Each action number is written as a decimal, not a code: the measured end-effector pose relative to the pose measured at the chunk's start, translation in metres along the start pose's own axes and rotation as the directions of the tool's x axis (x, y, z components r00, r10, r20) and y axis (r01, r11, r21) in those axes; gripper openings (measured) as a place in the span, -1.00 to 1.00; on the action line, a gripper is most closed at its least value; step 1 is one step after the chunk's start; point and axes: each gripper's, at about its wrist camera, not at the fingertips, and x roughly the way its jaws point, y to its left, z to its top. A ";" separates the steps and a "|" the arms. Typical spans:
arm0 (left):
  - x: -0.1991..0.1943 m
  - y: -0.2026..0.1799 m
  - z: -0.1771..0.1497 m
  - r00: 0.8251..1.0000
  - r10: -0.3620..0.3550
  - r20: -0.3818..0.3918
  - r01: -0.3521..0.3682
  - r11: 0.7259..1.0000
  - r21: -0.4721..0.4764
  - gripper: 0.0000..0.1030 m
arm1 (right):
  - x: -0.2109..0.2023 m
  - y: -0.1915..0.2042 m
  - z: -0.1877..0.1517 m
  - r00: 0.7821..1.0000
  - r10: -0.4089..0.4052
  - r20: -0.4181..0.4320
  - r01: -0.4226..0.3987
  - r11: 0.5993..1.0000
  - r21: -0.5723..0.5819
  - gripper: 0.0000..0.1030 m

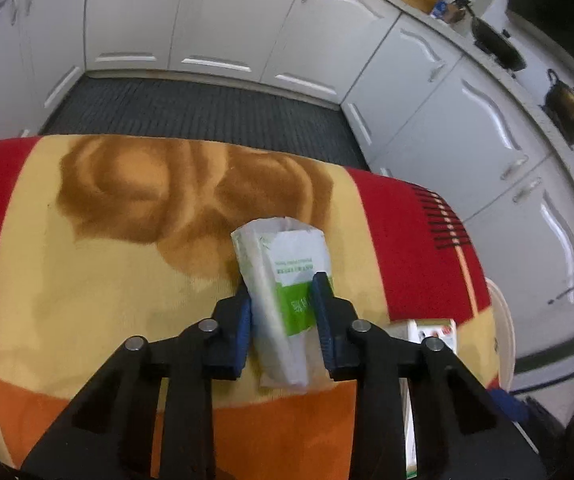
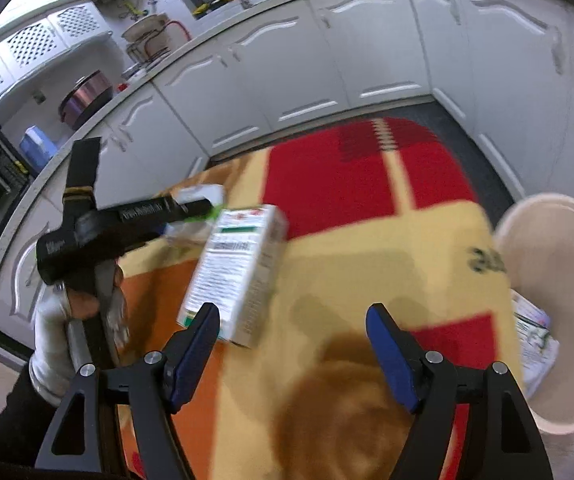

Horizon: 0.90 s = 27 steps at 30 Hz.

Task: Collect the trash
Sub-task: 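Grasp the green-labelled white packet with the left gripper while the right gripper grasps the Watermelon Frost box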

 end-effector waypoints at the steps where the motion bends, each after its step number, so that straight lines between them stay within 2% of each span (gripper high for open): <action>1: -0.004 0.002 -0.002 1.000 -0.007 -0.001 0.007 1.000 0.001 -0.63 | 0.006 0.009 0.004 1.000 0.008 -0.001 -0.008 1.000 -0.014 0.48; 8: -0.042 0.016 -0.020 0.999 -0.046 0.005 0.046 0.999 0.001 -0.79 | 0.064 0.048 0.020 0.997 -0.020 -0.078 0.015 0.998 -0.068 0.46; 9: -0.048 0.018 -0.025 0.998 -0.057 0.003 0.057 0.998 0.000 -0.79 | 0.073 0.048 0.021 0.995 -0.028 -0.100 0.022 0.998 -0.060 0.39; 10: -0.053 0.020 -0.029 0.998 -0.062 0.005 0.062 0.998 0.001 -0.80 | 0.076 0.049 0.019 0.994 -0.046 -0.099 0.040 0.997 -0.065 0.12; 16: -0.077 0.020 -0.049 0.994 -0.106 0.012 0.106 0.994 0.006 -0.80 | 0.053 0.038 0.011 0.995 -0.062 -0.075 0.052 0.991 -0.123 0.07; 27: -0.088 -0.013 -0.072 0.991 -0.133 0.001 0.133 0.990 0.052 -0.81 | -0.015 0.011 -0.009 0.999 -0.030 0.012 0.031 0.996 -0.078 0.06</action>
